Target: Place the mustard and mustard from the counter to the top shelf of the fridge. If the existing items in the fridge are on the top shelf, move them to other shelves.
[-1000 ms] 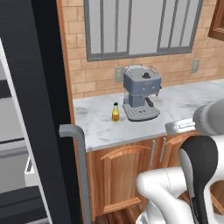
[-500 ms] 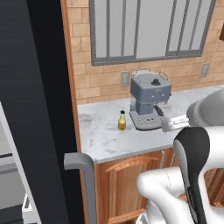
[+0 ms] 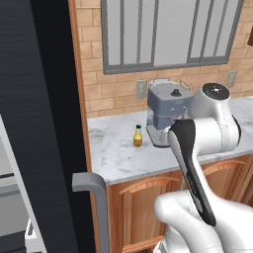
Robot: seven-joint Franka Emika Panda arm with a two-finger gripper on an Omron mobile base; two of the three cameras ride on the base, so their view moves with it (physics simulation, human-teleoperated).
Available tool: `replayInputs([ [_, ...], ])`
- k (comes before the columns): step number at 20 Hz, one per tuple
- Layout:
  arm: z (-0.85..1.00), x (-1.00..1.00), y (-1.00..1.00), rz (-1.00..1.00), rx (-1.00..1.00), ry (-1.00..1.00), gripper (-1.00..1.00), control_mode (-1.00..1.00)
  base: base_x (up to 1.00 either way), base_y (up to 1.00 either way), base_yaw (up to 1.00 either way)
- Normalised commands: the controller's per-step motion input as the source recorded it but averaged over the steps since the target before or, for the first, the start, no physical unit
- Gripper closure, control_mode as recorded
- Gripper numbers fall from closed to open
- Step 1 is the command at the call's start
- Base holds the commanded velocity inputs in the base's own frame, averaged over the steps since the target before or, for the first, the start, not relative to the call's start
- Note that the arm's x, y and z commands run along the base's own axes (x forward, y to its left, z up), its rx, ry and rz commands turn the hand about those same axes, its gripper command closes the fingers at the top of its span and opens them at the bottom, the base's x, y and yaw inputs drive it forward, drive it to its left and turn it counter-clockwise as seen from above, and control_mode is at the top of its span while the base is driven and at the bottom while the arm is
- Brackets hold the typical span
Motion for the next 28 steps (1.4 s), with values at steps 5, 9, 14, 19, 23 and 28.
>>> replayInputs([
  [5,-0.73,0.98,0.2,0.0,0.17,0.09,-1.0,-1.0,0.0,0.0,0.0],
  [9,-0.48,0.96,0.01,0.0,0.12,0.0,-1.0,-1.0,0.0,0.0,0.0],
  [14,-0.18,0.77,0.0,0.0,0.0,0.0,-1.0,-1.0,0.0,0.0,0.0],
  [19,-0.15,0.73,0.0,-0.01,-0.01,0.03,-1.0,-1.0,0.0,0.0,0.0],
  [23,-0.26,0.41,0.0,0.0,-0.03,0.04,-1.0,-1.0,0.0,0.0,0.0],
  [28,-0.38,0.3,0.0,0.0,-0.04,0.01,-1.0,-1.0,0.0,0.0,0.0],
])
